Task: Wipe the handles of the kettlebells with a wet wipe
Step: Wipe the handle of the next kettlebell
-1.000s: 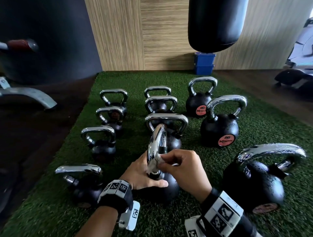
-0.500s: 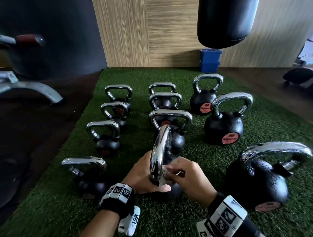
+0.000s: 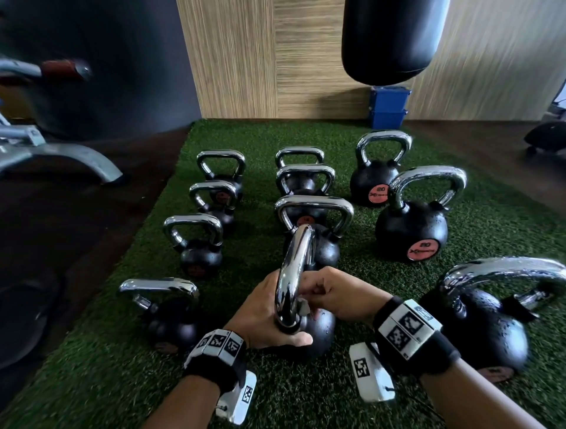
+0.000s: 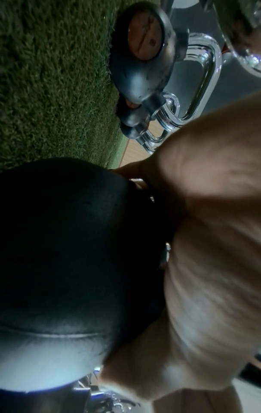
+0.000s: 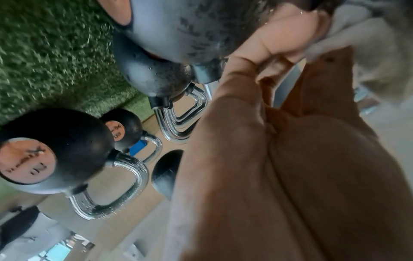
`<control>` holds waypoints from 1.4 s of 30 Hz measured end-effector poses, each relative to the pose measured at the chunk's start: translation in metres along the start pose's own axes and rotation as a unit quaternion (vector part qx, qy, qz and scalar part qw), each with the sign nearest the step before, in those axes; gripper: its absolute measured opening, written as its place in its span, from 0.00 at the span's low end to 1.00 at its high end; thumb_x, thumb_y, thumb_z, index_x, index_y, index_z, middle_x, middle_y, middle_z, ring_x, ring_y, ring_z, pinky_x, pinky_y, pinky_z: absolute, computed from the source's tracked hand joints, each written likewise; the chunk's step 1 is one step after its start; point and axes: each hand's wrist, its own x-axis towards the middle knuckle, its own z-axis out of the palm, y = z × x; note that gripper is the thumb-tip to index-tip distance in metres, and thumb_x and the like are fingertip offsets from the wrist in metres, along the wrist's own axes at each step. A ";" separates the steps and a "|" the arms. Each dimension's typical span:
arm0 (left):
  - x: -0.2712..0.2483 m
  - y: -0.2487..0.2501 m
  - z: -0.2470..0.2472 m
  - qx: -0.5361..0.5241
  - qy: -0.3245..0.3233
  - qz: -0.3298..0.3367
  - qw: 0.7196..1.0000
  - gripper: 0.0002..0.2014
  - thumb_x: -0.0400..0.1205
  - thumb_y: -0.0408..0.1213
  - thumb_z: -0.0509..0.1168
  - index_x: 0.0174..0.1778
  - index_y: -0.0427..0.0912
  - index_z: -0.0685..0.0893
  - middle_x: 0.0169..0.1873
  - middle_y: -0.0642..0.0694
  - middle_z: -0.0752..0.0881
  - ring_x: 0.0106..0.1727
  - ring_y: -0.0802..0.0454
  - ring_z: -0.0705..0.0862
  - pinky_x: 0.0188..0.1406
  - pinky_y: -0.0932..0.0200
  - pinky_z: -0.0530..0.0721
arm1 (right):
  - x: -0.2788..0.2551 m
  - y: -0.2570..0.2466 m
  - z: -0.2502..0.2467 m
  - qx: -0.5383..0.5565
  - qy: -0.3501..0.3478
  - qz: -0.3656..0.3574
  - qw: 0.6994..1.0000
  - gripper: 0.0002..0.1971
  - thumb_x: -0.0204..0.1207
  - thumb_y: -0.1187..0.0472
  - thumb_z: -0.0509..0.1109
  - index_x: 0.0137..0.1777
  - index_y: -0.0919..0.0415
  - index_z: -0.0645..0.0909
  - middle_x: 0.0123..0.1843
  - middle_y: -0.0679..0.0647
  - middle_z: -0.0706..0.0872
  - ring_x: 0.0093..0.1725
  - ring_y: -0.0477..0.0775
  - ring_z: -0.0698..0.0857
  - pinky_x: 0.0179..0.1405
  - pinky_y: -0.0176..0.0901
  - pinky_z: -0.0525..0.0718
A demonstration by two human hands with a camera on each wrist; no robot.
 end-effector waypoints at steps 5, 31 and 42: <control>0.002 -0.006 0.002 0.000 0.006 -0.004 1.000 0.58 0.56 0.56 0.91 0.81 0.56 0.67 0.67 0.50 0.84 0.69 0.49 0.85 0.69 0.42 0.84 | 0.008 0.004 0.000 0.090 -0.019 -0.004 0.996 0.08 0.82 0.69 0.70 0.54 0.73 0.88 0.52 0.69 0.90 0.46 0.66 0.87 0.52 0.59 0.87; 0.003 -0.003 0.001 0.002 0.020 0.011 1.000 0.63 0.55 0.55 0.91 0.84 0.59 0.63 0.78 0.52 0.75 0.81 0.48 0.74 0.80 0.39 0.74 | 0.033 0.033 0.015 0.369 0.381 -0.024 0.847 0.14 0.56 0.69 0.89 0.35 0.60 0.87 0.40 0.67 0.92 0.37 0.61 0.92 0.41 0.48 0.89; -0.004 0.008 -0.001 0.005 0.006 -0.041 0.999 0.65 0.54 0.59 0.89 0.84 0.60 0.59 0.74 0.52 0.78 0.77 0.53 0.77 0.79 0.45 0.77 | 0.042 0.014 -0.001 -0.039 0.490 0.018 0.871 0.13 0.52 0.59 0.84 0.29 0.56 0.81 0.30 0.41 0.87 0.26 0.37 0.80 0.27 0.24 0.75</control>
